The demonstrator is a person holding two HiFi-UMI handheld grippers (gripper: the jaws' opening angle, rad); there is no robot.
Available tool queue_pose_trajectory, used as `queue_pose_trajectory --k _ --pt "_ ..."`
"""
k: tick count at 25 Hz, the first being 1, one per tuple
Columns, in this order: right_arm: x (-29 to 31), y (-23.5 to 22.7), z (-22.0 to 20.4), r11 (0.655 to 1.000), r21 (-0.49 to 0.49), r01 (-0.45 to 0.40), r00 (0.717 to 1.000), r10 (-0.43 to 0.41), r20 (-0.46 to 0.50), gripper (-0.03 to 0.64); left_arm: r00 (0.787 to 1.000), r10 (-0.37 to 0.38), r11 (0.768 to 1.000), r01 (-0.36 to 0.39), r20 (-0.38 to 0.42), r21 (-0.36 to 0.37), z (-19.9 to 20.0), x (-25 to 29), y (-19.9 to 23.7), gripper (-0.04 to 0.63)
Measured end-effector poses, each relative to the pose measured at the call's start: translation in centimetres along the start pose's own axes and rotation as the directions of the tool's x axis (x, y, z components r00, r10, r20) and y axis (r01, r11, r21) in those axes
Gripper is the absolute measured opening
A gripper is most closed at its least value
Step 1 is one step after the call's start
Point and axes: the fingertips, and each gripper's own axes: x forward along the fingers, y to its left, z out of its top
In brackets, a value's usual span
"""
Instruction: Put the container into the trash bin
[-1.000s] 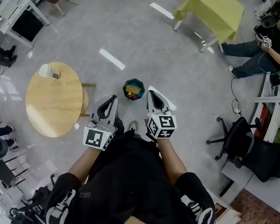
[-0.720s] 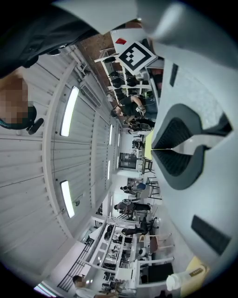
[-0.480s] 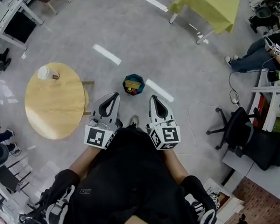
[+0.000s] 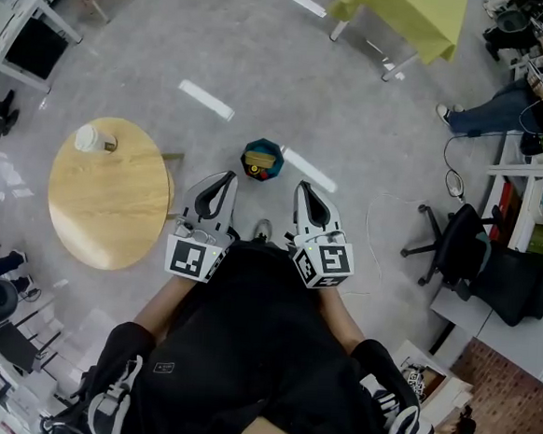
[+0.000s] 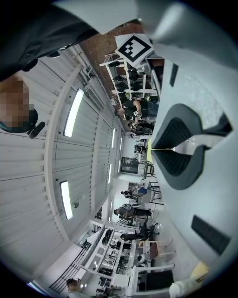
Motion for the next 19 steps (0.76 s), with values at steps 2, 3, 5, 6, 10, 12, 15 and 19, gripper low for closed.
queue_pose_trajectory --k 2,3,5,6,10,12,15,19 --pt "0.2 0.2 0.2 1.0 0.009 0.0 1.0 0.0 0.006 0.026 1.0 0.003 1.0 -0.003 0.003 0.0 0.1 -0.1 0.4 0.011" --pt "0.3 0.3 0.3 1.0 0.011 0.001 1.0 -0.001 0.01 0.026 1.0 0.004 1.0 -0.004 0.003 -0.001 0.2 -0.1 0.5 0.011" --pt "0.5 0.6 0.3 1.0 0.011 0.001 1.0 -0.001 0.015 0.026 1.0 0.011 1.0 -0.011 -0.017 -0.005 0.0 -0.3 0.8 0.011" --pt "0.5 0.8 0.3 1.0 0.01 0.0 1.0 0.0 0.015 0.026 0.999 0.017 1.0 -0.018 -0.037 -0.007 -0.2 -0.5 0.9 0.011" --pt "0.7 1.5 0.1 1.0 0.009 -0.003 1.0 0.002 0.02 0.026 1.0 0.018 1.0 -0.019 -0.025 -0.016 -0.1 -0.7 1.3 0.011" --pt "0.7 1.7 -0.1 1.0 0.013 -0.002 1.0 0.002 0.021 0.026 1.0 0.003 1.0 -0.003 -0.007 -0.012 -0.3 -0.9 1.1 0.011" --pt "0.6 1.8 -0.3 1.0 0.013 0.004 1.0 -0.004 0.014 0.026 1.0 0.002 1.0 -0.002 -0.006 -0.022 -0.5 -1.1 1.1 0.011" --pt "0.7 1.9 -0.2 1.0 0.017 0.008 1.0 -0.008 0.014 0.026 1.0 -0.004 1.0 0.004 -0.012 -0.024 -0.4 -1.0 1.3 0.011"
